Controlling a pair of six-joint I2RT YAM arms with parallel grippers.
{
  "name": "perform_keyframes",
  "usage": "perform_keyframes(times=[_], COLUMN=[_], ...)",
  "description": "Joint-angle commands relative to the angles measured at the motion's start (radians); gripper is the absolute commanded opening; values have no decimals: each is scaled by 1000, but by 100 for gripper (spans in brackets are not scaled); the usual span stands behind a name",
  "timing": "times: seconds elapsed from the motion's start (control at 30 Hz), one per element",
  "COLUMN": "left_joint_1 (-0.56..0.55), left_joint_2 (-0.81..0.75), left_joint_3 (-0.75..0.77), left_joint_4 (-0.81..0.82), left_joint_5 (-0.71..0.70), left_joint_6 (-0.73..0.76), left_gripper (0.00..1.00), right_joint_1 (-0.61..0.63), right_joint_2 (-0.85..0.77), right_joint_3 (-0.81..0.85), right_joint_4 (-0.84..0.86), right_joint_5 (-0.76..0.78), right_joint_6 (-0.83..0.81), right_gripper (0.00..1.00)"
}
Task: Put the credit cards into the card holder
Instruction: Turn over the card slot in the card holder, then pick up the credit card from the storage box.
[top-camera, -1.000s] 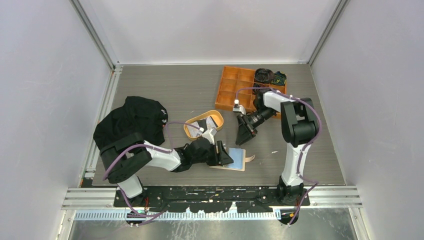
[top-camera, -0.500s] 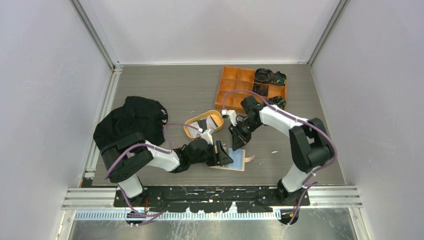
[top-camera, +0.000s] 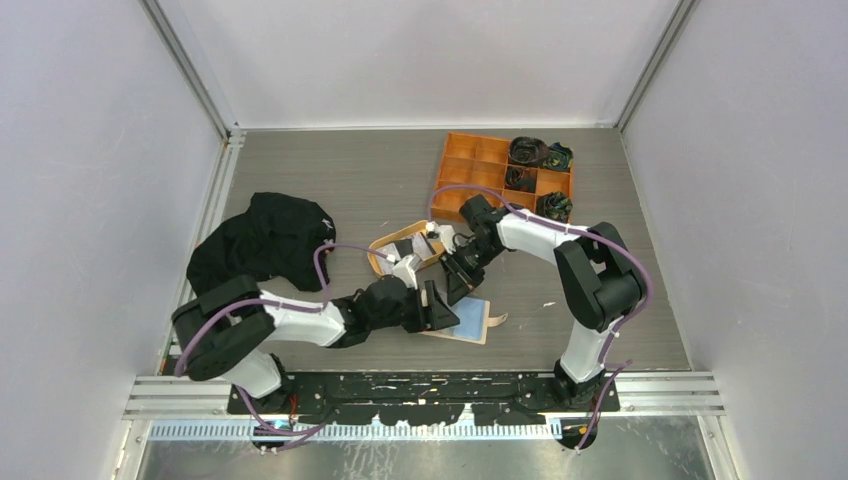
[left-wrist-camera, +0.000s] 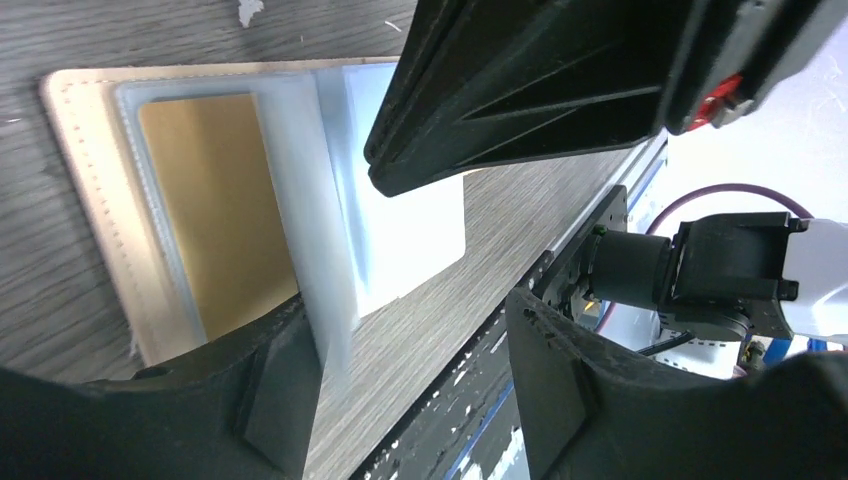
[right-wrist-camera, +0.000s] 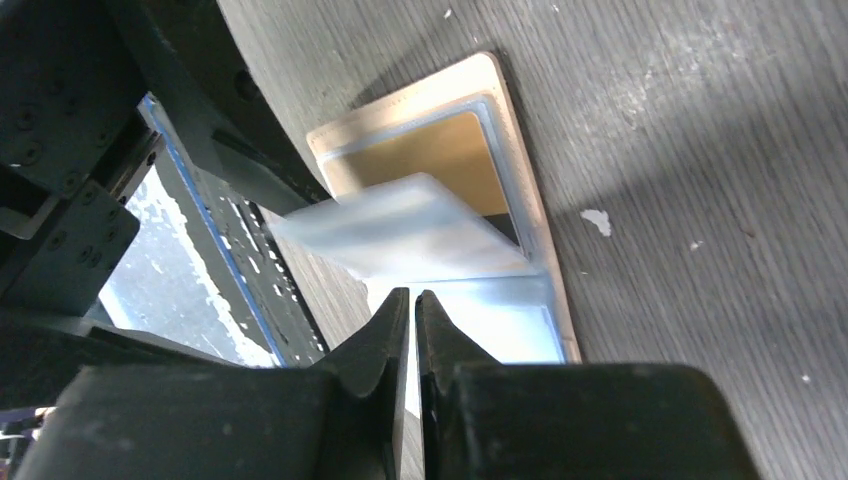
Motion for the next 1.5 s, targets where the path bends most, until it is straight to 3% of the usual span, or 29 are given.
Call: perform_keyframes(times=[0.0, 0.27, 0.4, 0.47, 0.5, 0.53, 0.6, 0.63, 0.67, 0.77, 0.87, 0.97, 1.07, 1.23, 1.47], left_joint_1=[4, 5, 23, 60, 88, 120, 195, 246, 284, 380, 464, 507, 519, 533, 549], left_joint_2=[-133, -442, -599, -664, -690, -713, -743, -756, -760, -751, -691, -600, -513, -391, -284], left_joint_3=[-18, -53, -98, -111, -113, -113, -110, -108, -108, -114, -117, -97, -68, -35, -2], left_joint_4=[-119, -449, -511, -539, -549, -553, -580, -588, -589, -570, -503, -452, -419, -380, -342], left_joint_5=[-73, -237, -315, -329, -325, -314, -281, -262, -244, -188, -101, -37, -27, -34, -6], left_joint_6=[59, 163, 246, 276, 292, 305, 322, 327, 329, 324, 317, 318, 328, 333, 331], left_gripper=[65, 63, 62, 66, 70, 73, 79, 84, 89, 99, 100, 94, 83, 70, 61], right_joint_1=[14, 87, 89, 88, 89, 88, 80, 63, 46, 16, 14, 17, 17, 16, 32], right_joint_2=[-12, 17, -99, -200, -256, -319, -414, -442, -454, -376, -219, -104, -3, 95, 239], right_joint_3=[31, 98, 89, 70, 51, 26, -19, -38, -50, 35, 130, 210, 282, 288, 385], right_joint_4=[62, 6, 13, 50, 89, 135, 241, 295, 357, 402, 417, 425, 383, 426, 393], right_joint_5=[-66, 24, 135, 223, 266, 313, 334, 299, 272, 125, 36, 79, 116, 181, 231], right_joint_6=[80, 41, -35, -84, -120, -138, -157, -142, -76, 110, 297, 461, 552, 688, 723], right_gripper=[13, 14, 16, 18, 27, 44, 88, 98, 99, 100, 87, 72, 61, 59, 49])
